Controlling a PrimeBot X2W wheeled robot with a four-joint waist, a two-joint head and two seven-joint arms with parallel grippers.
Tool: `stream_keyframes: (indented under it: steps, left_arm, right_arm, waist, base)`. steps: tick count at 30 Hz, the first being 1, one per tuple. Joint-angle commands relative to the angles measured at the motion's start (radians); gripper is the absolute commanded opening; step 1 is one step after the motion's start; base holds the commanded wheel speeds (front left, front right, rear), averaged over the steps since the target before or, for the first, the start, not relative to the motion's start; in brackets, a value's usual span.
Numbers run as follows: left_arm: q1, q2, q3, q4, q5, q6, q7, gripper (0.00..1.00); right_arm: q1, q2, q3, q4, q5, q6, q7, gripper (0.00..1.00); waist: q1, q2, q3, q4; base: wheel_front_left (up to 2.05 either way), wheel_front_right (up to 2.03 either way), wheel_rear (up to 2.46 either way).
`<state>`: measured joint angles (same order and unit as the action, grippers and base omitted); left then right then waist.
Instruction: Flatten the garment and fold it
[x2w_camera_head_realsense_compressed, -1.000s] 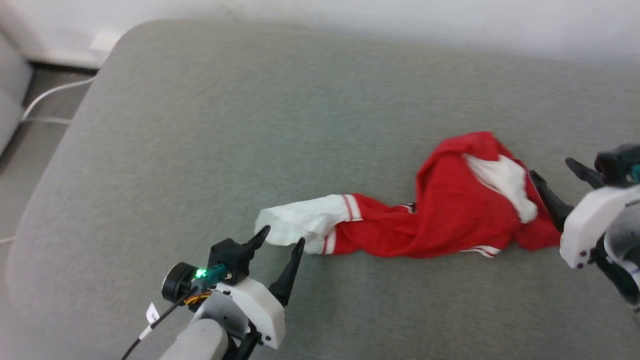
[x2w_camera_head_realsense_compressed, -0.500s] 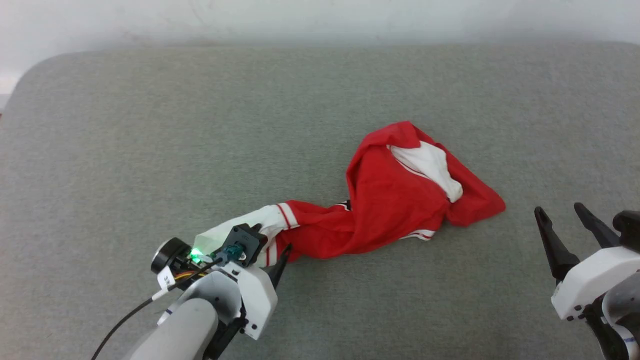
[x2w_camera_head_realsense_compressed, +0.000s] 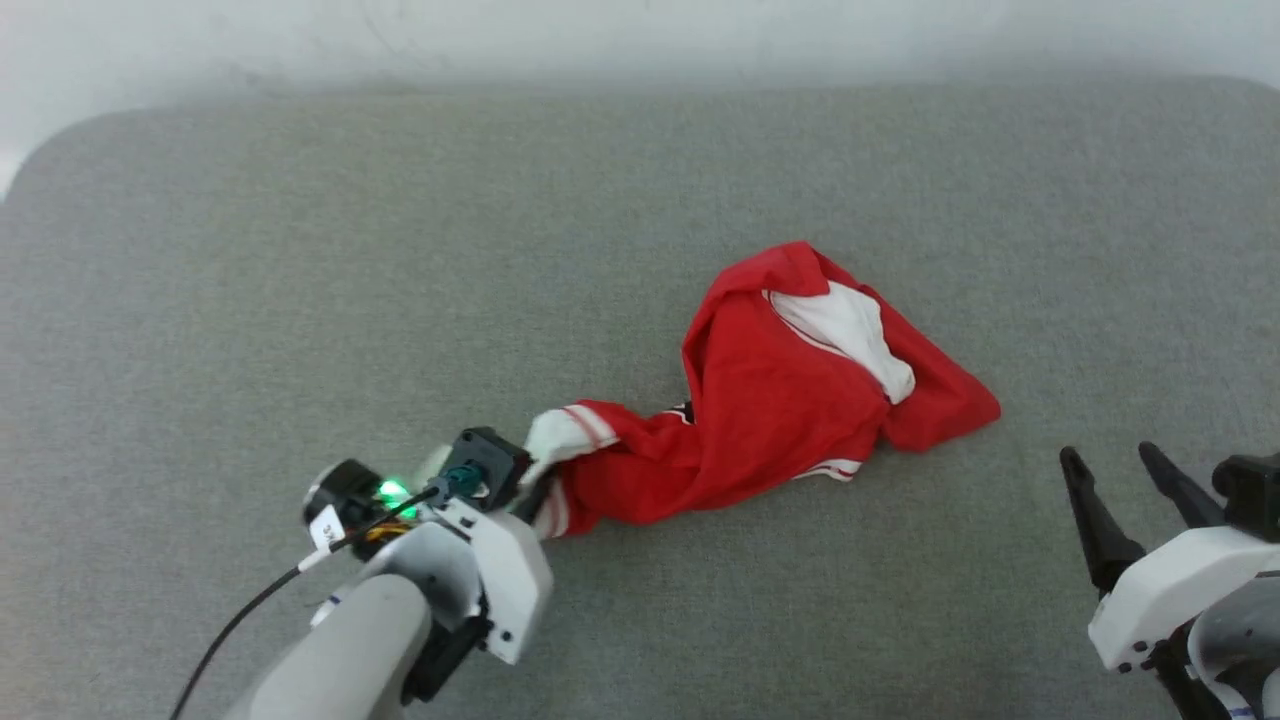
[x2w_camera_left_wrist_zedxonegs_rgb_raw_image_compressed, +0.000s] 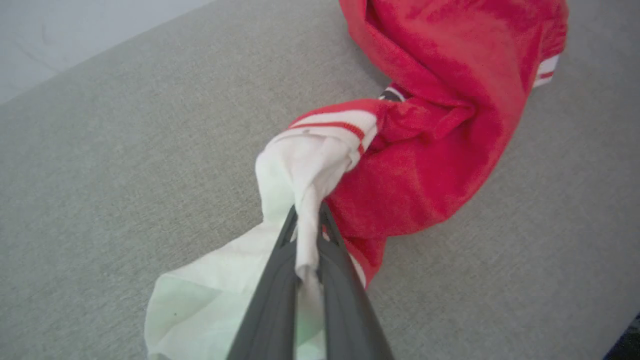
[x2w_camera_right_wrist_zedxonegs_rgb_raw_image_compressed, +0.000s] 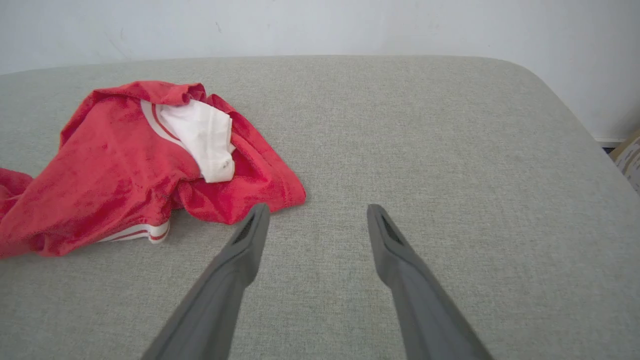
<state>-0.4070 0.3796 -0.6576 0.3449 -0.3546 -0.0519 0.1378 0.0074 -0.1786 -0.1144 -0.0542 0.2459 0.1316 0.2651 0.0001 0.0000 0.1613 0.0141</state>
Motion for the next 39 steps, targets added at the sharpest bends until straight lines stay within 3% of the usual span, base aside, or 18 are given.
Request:
stream_keyframes:
  steps: [1,7,9,12,18,23,24,30,35,39]
  left_arm:
    - [0.008,-0.008,-0.007,-0.025,-0.019,-0.012,-0.001,0.0]
    - [0.06,-0.021,0.02,-0.251,-0.176,-0.044,0.06,0.0]
    - [0.065,-0.003,0.055,-0.326,-0.216,-0.028,0.092,0.0]
    - [0.066,0.028,0.139,-0.389,-0.281,0.032,0.148,0.0]
    - [0.031,0.133,0.256,-0.262,-0.303,0.161,0.286,0.0]
    - [-0.023,0.152,0.27,-0.075,-0.286,0.204,0.33,0.0]
    - [-0.036,0.143,0.276,-0.045,-0.287,0.212,0.32,0.98]
    - [-0.102,0.105,0.281,0.067,-0.232,0.236,0.165,1.0]
    - [-0.118,0.07,0.278,0.048,-0.173,0.248,-0.046,1.0]
    - [-0.107,0.053,0.268,0.012,-0.145,0.249,-0.146,1.0]
  right_arm:
    - [0.011,0.006,0.003,-0.002,-0.004,-0.001,0.003,1.0]
    - [0.039,0.019,-0.009,-0.008,-0.008,-0.001,0.005,1.0]
    - [0.044,0.026,-0.007,-0.01,-0.009,-0.001,0.004,1.0]
    - [0.043,0.034,0.003,-0.012,-0.008,-0.001,0.002,1.0]
    - [0.015,0.046,0.037,0.0,-0.008,-0.001,-0.007,1.0]
    - [-0.018,0.042,0.071,0.033,0.002,-0.001,-0.019,1.0]
    - [-0.022,0.04,0.076,0.038,0.004,-0.001,-0.021,1.0]
    - [-0.048,0.019,0.115,0.066,0.017,-0.001,-0.022,1.0]
    - [-0.078,-0.026,0.152,0.069,0.021,-0.001,-0.01,1.0]
    - [-0.093,-0.049,0.174,0.067,0.03,-0.001,0.02,1.0]
  waist:
    - [-0.0001,0.0,-0.028,0.019]
    - [-0.0001,0.0,-0.056,0.039]
    - [-0.0001,0.0,-0.055,0.034]
    - [-0.0001,0.0,-0.042,0.015]
    - [-0.0001,0.0,0.02,-0.04]
    - [-0.0001,0.0,0.063,-0.074]
    - [-0.0001,0.0,0.068,-0.077]
    - [-0.0001,0.0,0.071,-0.064]
    - [-0.0001,0.0,0.043,-0.004]
    - [-0.0001,0.0,0.027,0.047]
  base:
    - [0.0,0.0,0.0]
    - [0.0,0.0,0.0]
    - [0.0,0.0,0.0]
    - [0.0,0.0,0.0]
    - [0.0,0.0,0.0]
    - [0.0,0.0,0.0]
    - [0.0,0.0,0.0]
    - [0.0,0.0,0.0]
    - [0.0,0.0,0.0]
    - [0.0,0.0,0.0]
